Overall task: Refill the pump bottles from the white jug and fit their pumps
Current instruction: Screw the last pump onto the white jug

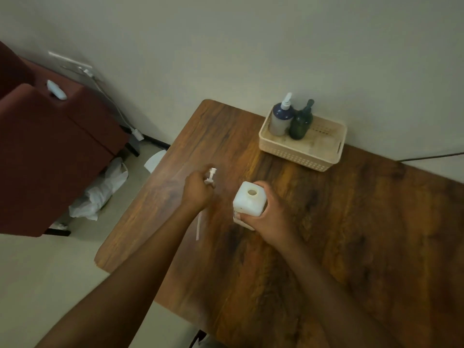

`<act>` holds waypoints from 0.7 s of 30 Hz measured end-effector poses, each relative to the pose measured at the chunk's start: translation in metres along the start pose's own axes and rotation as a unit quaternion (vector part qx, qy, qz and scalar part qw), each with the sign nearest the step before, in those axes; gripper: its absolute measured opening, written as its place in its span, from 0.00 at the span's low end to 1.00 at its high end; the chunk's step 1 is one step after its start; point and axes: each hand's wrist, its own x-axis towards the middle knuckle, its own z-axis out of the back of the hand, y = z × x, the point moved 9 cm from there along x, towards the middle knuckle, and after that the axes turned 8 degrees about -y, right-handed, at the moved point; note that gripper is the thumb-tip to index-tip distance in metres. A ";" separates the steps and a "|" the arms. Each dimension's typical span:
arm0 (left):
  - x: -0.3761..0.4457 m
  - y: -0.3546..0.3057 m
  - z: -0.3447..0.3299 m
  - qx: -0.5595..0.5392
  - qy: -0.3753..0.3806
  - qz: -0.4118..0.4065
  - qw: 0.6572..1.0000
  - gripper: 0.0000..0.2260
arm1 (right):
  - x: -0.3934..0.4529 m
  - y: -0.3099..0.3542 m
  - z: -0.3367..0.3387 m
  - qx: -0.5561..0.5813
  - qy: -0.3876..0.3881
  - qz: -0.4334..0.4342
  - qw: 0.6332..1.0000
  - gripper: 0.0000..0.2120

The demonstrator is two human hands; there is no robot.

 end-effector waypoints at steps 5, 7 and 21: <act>-0.024 -0.104 0.014 -0.067 -0.005 -0.085 0.994 0.04 | -0.009 0.013 0.077 0.008 -0.031 -0.001 0.999 0.43; -0.038 -0.157 0.027 -0.100 -0.003 -0.141 0.985 0.06 | -0.015 0.021 0.110 0.021 -0.047 0.012 0.999 0.44; -0.161 -0.435 0.150 -0.188 -0.071 -0.322 0.925 0.23 | -0.088 0.091 0.297 0.033 -0.179 0.121 0.976 0.42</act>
